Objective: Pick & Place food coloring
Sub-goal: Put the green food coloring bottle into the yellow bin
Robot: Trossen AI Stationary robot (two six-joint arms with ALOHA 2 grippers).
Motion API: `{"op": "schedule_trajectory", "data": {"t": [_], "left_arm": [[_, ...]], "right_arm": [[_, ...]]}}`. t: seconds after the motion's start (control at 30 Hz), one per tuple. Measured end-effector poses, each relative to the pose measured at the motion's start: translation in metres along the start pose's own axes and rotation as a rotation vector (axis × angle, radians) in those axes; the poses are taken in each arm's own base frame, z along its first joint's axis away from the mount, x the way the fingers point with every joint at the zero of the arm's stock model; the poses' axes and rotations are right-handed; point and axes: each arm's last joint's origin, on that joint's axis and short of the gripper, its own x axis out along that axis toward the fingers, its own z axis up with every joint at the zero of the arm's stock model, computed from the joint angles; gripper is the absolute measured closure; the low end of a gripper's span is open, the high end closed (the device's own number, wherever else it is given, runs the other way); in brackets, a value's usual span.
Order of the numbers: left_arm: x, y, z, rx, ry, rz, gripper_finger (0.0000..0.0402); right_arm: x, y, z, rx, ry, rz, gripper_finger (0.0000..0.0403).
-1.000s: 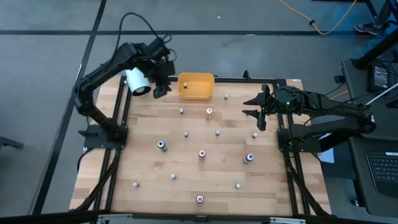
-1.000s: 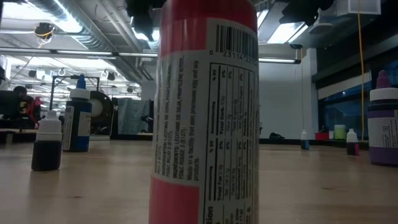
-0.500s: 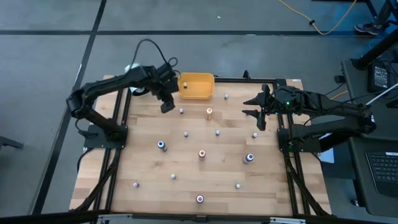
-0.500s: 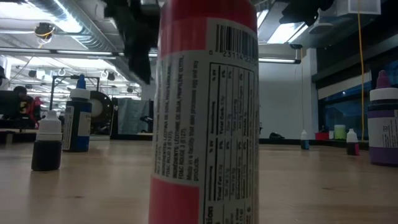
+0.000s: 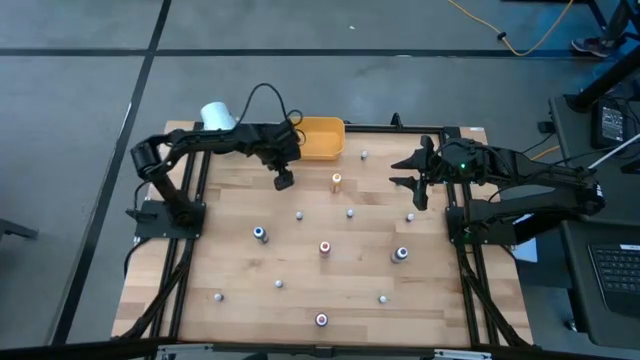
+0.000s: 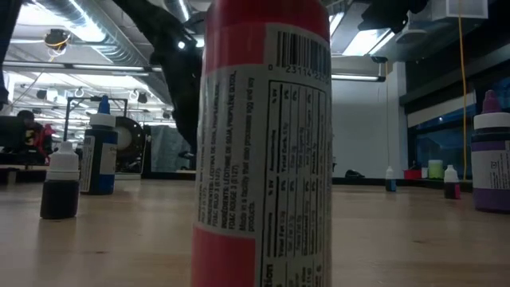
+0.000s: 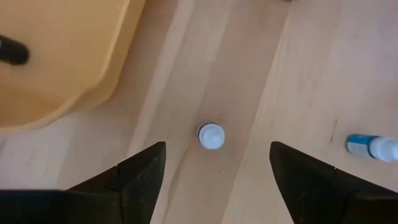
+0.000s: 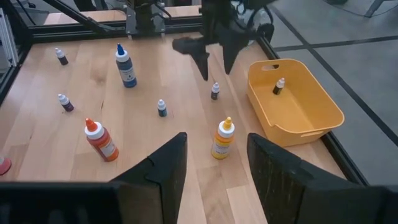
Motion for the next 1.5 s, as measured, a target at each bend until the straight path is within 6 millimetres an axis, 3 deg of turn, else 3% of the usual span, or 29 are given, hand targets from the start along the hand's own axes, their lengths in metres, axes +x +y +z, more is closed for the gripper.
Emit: {"op": "schedule_trajectory", "data": {"t": [0.37, 0.5, 0.7, 0.97, 1.07, 1.13, 1.23, 1.5], "left_arm": [[0.035, 0.005, -0.001, -0.001, 0.062, -0.004, 0.0120], [0.045, 0.006, -0.001, -0.006, 0.076, -0.002, 0.0138], [0.047, 0.006, -0.001, -0.011, 0.078, -0.003, 0.0199], [0.047, 0.007, -0.001, -0.030, 0.070, -0.001, 0.0323], [0.041, 0.006, -0.001, -0.049, 0.069, -0.022, 0.0334], [0.030, 0.004, 0.002, -0.049, 0.066, -0.031, 0.0334], [-0.003, -0.001, 0.016, -0.037, 0.017, -0.048, 0.0334], [-0.131, -0.006, 0.051, -0.074, -0.174, -0.021, 0.0334]], "right_arm": [[0.000, 0.000, -0.001, -0.001, 0.011, 0.002, 0.0234], [0.000, 0.000, -0.003, -0.002, 0.029, 0.002, 0.0234], [0.000, 0.000, -0.005, 0.020, 0.048, 0.002, 0.0234], [0.000, 0.000, -0.005, 0.019, 0.049, 0.002, 0.0234], [0.000, 0.000, -0.005, 0.020, 0.049, 0.002, 0.0234], [0.000, 0.000, -0.005, 0.020, 0.049, 0.002, 0.0234], [0.000, 0.000, -0.005, 0.019, 0.049, 0.002, 0.0234], [0.000, 0.000, -0.005, 0.019, 0.050, 0.002, 0.0234]]}}
